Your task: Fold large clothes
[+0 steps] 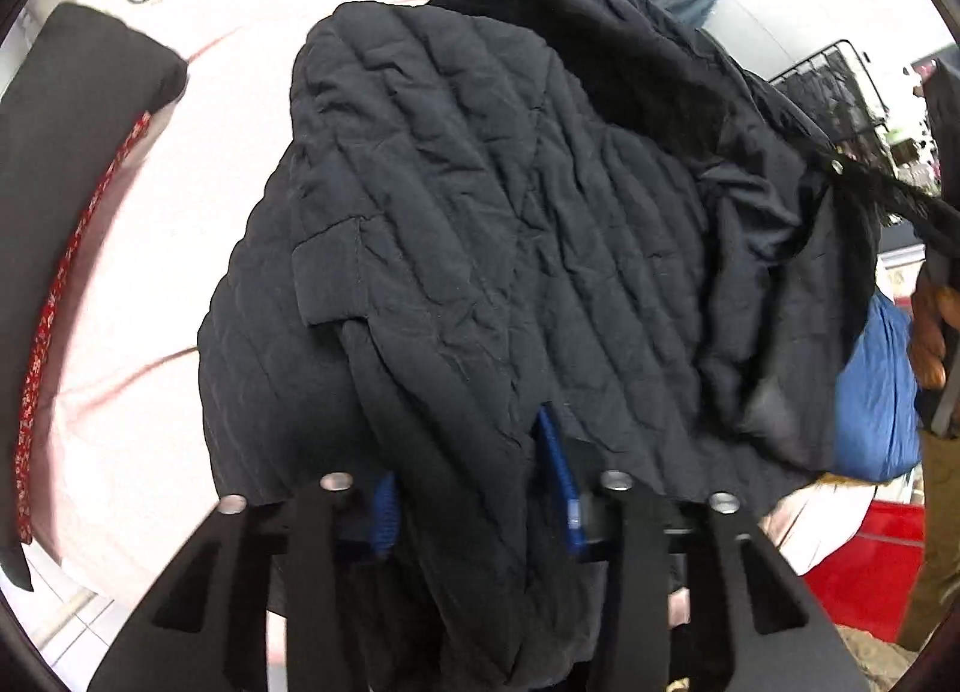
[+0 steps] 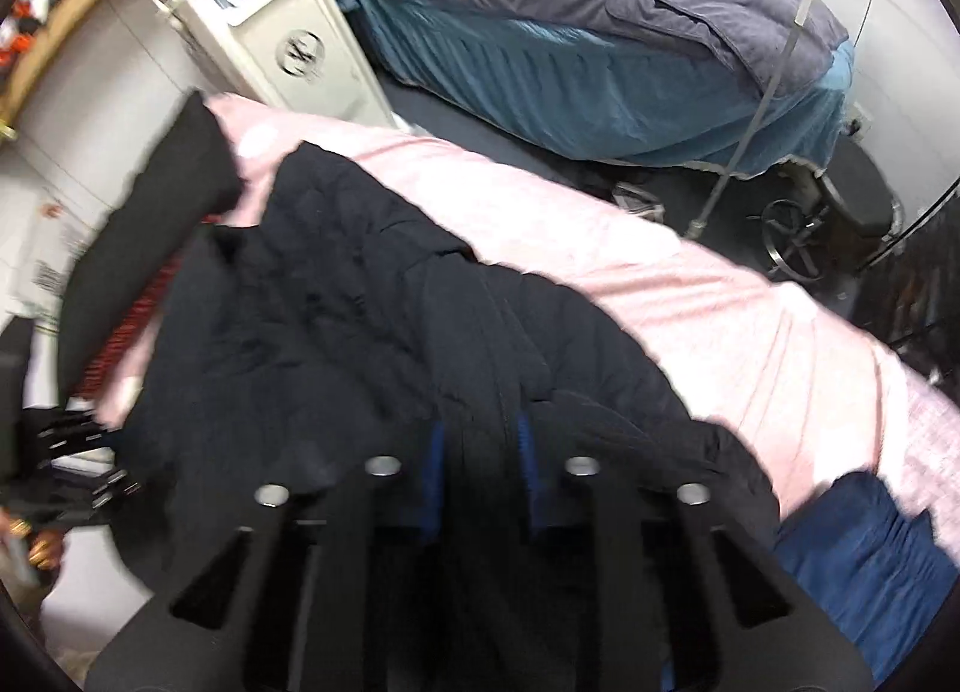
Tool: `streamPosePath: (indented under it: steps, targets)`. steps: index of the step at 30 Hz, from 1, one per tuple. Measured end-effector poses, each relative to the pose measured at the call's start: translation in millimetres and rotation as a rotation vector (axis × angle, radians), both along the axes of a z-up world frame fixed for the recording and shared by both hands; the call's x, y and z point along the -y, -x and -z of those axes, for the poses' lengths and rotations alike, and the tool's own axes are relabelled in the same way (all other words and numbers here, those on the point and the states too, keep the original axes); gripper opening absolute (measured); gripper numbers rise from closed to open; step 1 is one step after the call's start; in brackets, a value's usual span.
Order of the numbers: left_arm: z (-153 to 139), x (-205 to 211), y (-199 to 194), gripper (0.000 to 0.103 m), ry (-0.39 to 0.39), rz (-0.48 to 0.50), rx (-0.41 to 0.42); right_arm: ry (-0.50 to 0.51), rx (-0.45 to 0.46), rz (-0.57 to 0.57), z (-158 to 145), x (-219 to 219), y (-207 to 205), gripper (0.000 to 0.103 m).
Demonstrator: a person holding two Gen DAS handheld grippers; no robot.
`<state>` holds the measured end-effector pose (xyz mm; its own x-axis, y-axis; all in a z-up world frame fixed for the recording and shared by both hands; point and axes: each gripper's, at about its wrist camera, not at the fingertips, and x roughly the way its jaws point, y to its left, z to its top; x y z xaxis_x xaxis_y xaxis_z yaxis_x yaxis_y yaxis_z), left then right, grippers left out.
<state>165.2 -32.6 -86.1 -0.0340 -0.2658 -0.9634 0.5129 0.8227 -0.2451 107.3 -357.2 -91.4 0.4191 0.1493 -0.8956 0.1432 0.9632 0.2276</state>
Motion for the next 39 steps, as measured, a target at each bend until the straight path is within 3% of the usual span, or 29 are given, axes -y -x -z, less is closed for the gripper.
streamPosePath:
  steps: [4, 8, 12, 16, 18, 21, 23, 25, 28, 30, 32, 36, 39]
  targets:
    - [-17, 2, 30, 0.026, 0.029, 0.051, 0.025, -0.043, 0.030, -0.031, -19, -19, 58, 0.013]
    - [-22, -4, 80, 0.021, 0.015, 0.130, 0.018, -0.084, 0.014, -0.041, -19, -37, 120, 0.012]
    - [-1, -14, 126, 0.021, -0.035, 0.180, -0.037, -0.119, -0.054, -0.032, 4, -56, 182, 0.012]
    - [27, -25, 152, 0.021, -0.102, 0.202, -0.084, -0.154, -0.130, -0.042, 32, -73, 218, 0.012]
    - [44, -30, 165, 0.025, -0.125, 0.216, -0.113, -0.158, -0.168, -0.047, 46, -80, 230, 0.012]
    - [58, -33, 179, 0.037, -0.162, 0.242, -0.092, -0.127, -0.215, -0.083, 64, -91, 240, 0.012]
    - [63, -34, 185, 0.057, -0.169, 0.235, -0.073, -0.083, -0.254, -0.122, 74, -100, 241, 0.013]
    - [64, -45, 187, 0.063, -0.152, 0.209, -0.078, -0.022, -0.266, -0.144, 76, -106, 240, 0.017]
    - [59, -61, 182, 0.081, -0.128, 0.177, -0.057, 0.000, -0.242, -0.140, 60, -108, 238, 0.033]
    - [46, -76, 177, 0.083, -0.101, 0.156, -0.017, -0.018, -0.193, -0.120, 39, -104, 237, 0.060]
    - [33, -96, 167, 0.084, -0.082, 0.117, 0.012, -0.039, -0.128, -0.106, 12, -97, 235, 0.071]
    - [15, -141, 138, 0.084, -0.103, 0.015, 0.081, -0.017, -0.031, -0.119, -35, -87, 233, 0.071]
    - [7, -171, 107, 0.085, -0.129, -0.131, 0.108, 0.026, 0.040, -0.070, -61, -64, 220, 0.072]
